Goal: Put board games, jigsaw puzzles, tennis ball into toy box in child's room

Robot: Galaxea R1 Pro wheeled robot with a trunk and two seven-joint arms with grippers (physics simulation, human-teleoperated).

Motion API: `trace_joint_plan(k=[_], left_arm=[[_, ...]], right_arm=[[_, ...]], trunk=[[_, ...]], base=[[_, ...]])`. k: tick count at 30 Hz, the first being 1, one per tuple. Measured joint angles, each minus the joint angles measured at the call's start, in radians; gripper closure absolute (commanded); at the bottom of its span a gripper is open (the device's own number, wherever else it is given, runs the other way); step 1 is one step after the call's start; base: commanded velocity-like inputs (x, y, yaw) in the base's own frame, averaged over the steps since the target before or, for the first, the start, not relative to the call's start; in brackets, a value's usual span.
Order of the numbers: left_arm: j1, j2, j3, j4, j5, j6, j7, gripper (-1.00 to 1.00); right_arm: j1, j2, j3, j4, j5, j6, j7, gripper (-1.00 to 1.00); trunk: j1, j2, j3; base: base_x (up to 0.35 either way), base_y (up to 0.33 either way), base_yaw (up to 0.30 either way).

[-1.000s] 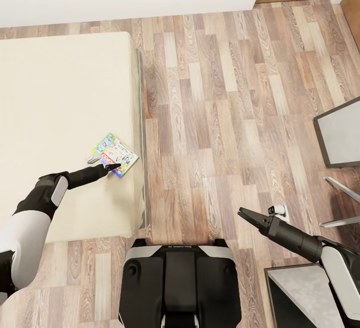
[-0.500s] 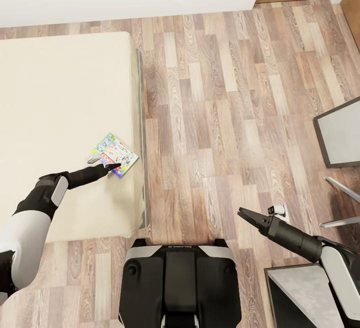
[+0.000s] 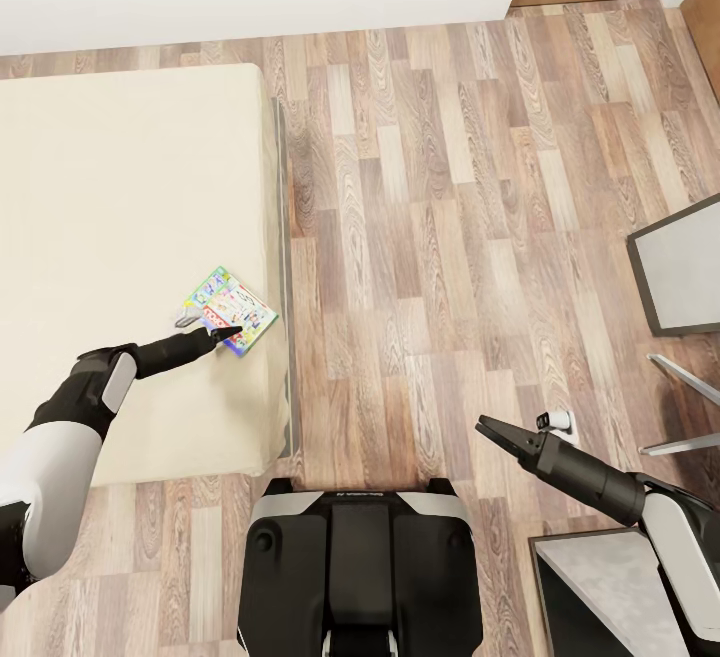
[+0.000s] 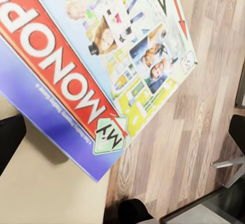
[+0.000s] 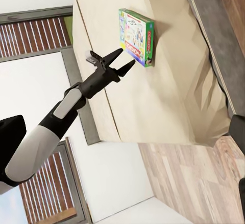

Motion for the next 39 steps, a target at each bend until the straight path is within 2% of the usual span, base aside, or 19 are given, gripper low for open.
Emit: trace_joint_plan(k=[29,34,36,39], left_arm=[[0.0,0.004,-0.004,0.0,0.001,0.001,-0.001,-1.0],[0.002,0.017,-0.003,0.0,0.0,0.002,0.0,-1.0],[0.004,0.029,-0.004,0.0,0.0,0.003,0.0,-1.0],[0.007,0.06,-0.004,0.0,0.001,0.006,0.0,-1.0]], right_arm=[[0.0,0.0,-0.005,0.0,0.0,0.0,0.0,-1.0],[0.0,0.0,0.0,0.0,0.0,0.0,0.0,-1.0],[0.0,0.0,0.001,0.0,0.0,0.0,-0.001,-1.0],[0.0,0.0,0.0,0.0,0.0,0.0,-0.001,-1.0]], trunk=[[0.0,0.0,0.0],[0.0,0.0,0.0],[0.0,0.0,0.0],[0.0,0.0,0.0]], base=[[0.0,0.0,0.0],[0.0,0.0,0.0],[0.0,0.0,0.0],[0.0,0.0,0.0]])
